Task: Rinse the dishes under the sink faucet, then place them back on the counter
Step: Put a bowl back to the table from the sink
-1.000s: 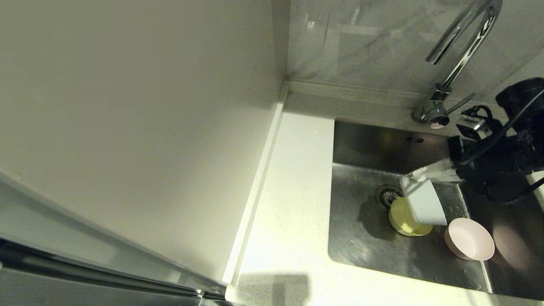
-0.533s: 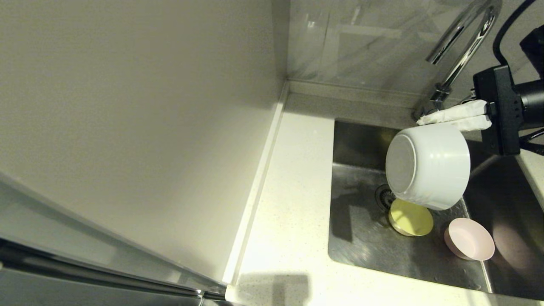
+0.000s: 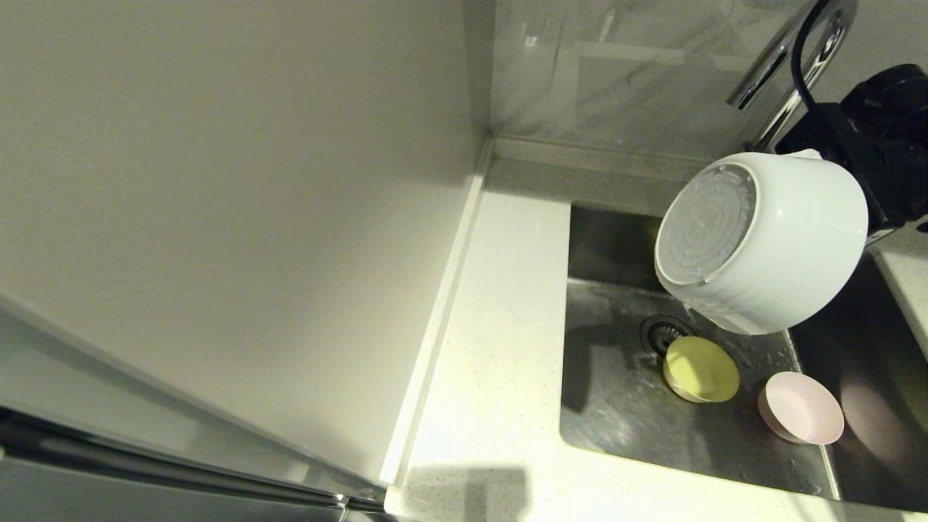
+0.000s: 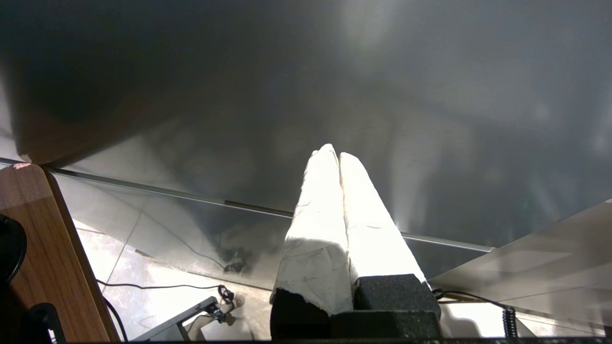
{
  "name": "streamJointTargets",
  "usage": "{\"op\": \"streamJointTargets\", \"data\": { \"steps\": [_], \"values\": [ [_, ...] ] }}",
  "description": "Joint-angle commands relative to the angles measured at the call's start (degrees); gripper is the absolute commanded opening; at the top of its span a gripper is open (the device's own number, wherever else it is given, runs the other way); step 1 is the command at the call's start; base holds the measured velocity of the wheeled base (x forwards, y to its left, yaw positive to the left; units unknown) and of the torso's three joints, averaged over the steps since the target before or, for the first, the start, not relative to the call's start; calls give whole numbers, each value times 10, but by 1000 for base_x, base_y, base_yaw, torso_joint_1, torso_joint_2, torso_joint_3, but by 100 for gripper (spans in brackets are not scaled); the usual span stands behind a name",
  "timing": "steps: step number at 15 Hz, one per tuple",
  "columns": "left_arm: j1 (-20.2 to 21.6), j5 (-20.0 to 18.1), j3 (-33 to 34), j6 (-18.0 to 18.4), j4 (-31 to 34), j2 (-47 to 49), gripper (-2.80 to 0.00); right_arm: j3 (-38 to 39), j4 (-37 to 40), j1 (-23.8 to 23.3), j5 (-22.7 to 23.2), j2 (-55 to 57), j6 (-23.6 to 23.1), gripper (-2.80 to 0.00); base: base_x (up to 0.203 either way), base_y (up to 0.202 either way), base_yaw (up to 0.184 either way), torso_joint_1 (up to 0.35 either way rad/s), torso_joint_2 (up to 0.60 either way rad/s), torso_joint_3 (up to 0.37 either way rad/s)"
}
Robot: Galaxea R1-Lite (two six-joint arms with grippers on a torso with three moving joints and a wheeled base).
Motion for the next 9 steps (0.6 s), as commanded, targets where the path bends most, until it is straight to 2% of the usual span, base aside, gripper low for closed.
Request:
{"op": "streamJointTargets", "data": {
  "steps": [1,3,5,7,9],
  "values": [
    [0,0,2,0,0,0,-280,23,3,0,8,21,2,-280,0,0,0,0,0,0],
    [0,0,2,0,0,0,-280,35,-10,-3,8,34,-5,-280,0,0,0,0,0,0],
    [0,0,2,0,0,0,-280,-23,-44,-24,9,30,11,-280,0,0,0,0,0,0],
    [0,0,2,0,0,0,-280,-20,-173,-43,10,17,70,-280,0,0,0,0,0,0],
    [0,0,2,0,0,0,-280,11,-234,-50,10,13,87,-280,0,0,0,0,0,0]
  ]
}}
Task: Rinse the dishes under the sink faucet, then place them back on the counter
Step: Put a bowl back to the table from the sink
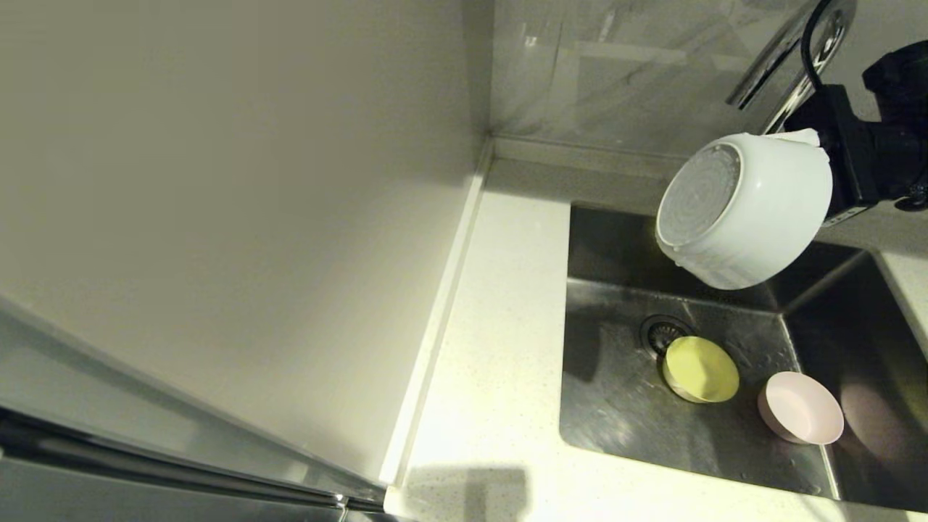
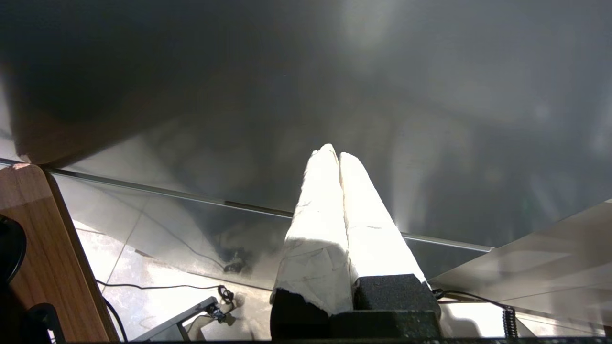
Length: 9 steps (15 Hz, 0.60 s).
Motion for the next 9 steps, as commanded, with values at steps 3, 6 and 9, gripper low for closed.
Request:
{"op": "streamJointTargets", "data": {
  "steps": [3,6,9],
  "values": [
    [0,0,2,-1,0,0,-280,67,-150,-18,5,-21,-67,-280,0,0,0,0,0,0],
    [0,0,2,-1,0,0,-280,135,-387,-49,5,-47,-108,-280,0,0,0,0,0,0],
    [0,0,2,-1,0,0,-280,165,-643,-78,5,-69,-114,-280,0,0,0,0,0,0]
  ]
}}
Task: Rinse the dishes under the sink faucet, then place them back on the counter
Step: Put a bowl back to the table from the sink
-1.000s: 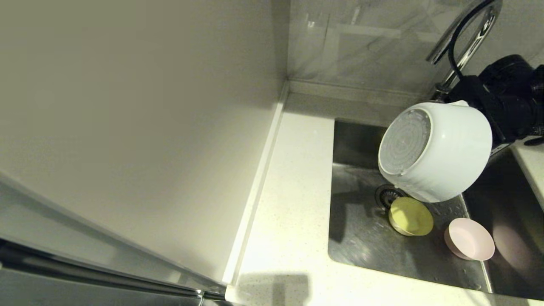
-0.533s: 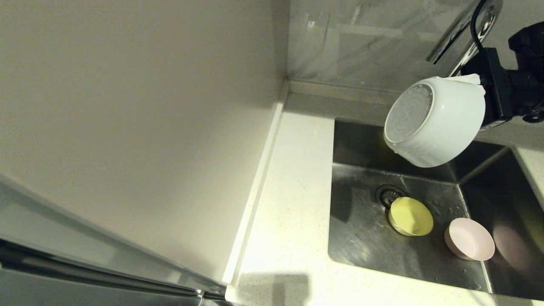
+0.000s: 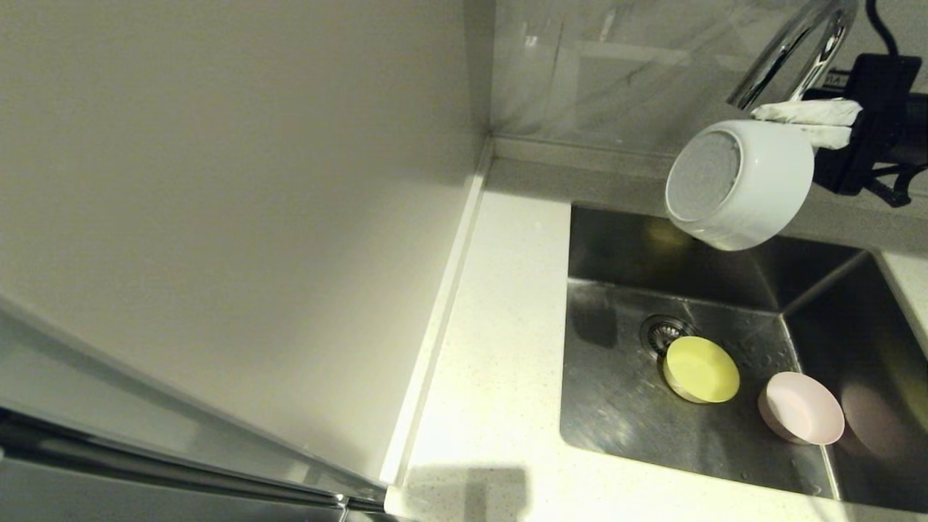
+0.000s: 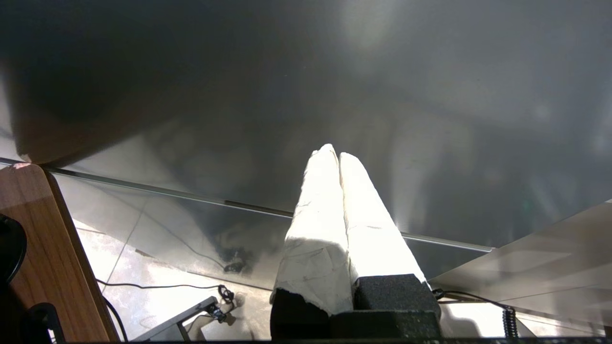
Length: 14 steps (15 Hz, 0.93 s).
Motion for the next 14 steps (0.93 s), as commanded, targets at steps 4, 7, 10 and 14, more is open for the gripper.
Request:
{"op": "streamJointTargets", "data": {
  "steps": [4,7,10,14],
  "values": [
    [0,0,2,0,0,0,-280,21,-504,-104,5,-27,3,-280,0,0,0,0,0,0],
    [0,0,2,0,0,0,-280,22,-565,-178,5,-31,4,-280,0,0,0,0,0,0],
    [0,0,2,0,0,0,-280,35,-571,-214,5,-31,7,-280,0,0,0,0,0,0],
    [0,0,2,0,0,0,-280,46,-705,-247,5,-22,6,-280,0,0,0,0,0,0]
  ]
}}
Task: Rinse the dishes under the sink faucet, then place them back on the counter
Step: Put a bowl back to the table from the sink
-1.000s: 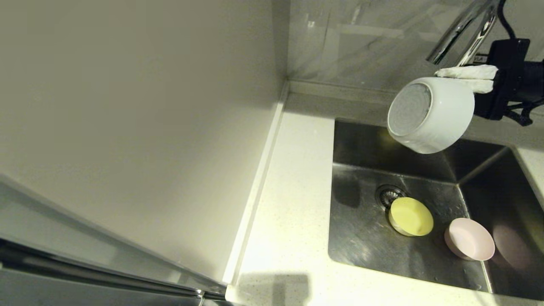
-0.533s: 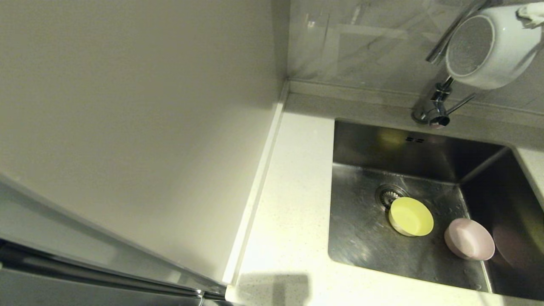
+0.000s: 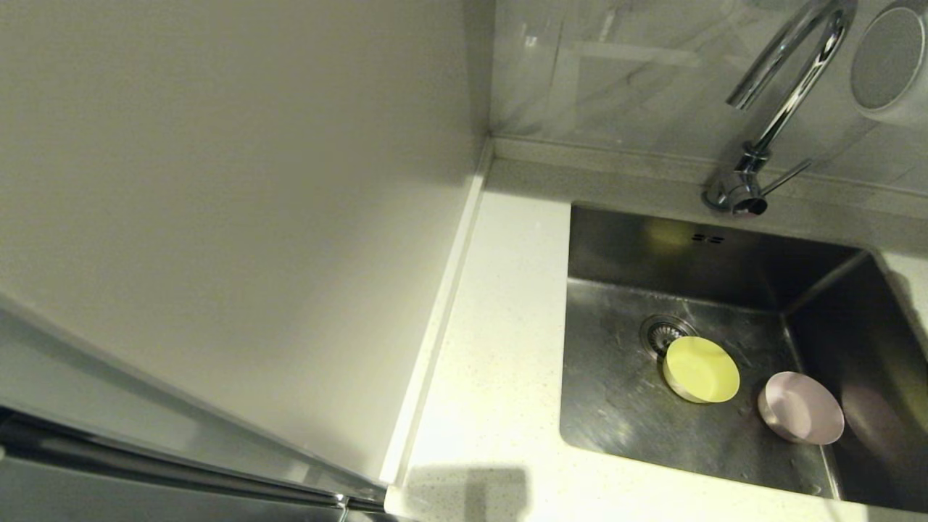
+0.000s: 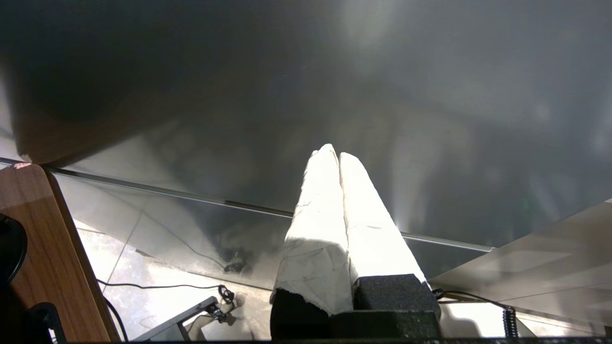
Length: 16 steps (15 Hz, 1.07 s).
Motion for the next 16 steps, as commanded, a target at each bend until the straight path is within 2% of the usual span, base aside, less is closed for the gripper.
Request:
{"op": "streamJointTargets", "data": {
  "steps": [1,2,3,5,6,7,8,11,14,16],
  "values": [
    [0,0,2,0,0,0,-280,12,-121,-21,5,13,5,-280,0,0,0,0,0,0],
    [0,0,2,0,0,0,-280,21,-169,-32,5,21,5,-280,0,0,0,0,0,0],
    [0,0,2,0,0,0,-280,31,-180,-47,5,27,5,-280,0,0,0,0,0,0],
    [0,0,2,0,0,0,-280,40,-180,-67,5,31,8,-280,0,0,0,0,0,0],
    [0,0,2,0,0,0,-280,58,-175,-75,5,29,26,-280,0,0,0,0,0,0],
    [0,0,2,0,0,0,-280,68,-128,-85,5,23,53,-280,0,0,0,0,0,0],
    [0,0,2,0,0,0,-280,66,-38,-93,5,18,69,-280,0,0,0,0,0,0],
    [0,0,2,0,0,0,-280,6,304,-109,5,4,87,-280,0,0,0,0,0,0],
    [0,0,2,0,0,0,-280,5,559,-105,5,-14,93,-280,0,0,0,0,0,0],
    [0,0,2,0,0,0,-280,23,701,-103,5,-24,94,-280,0,0,0,0,0,0]
  ]
}}
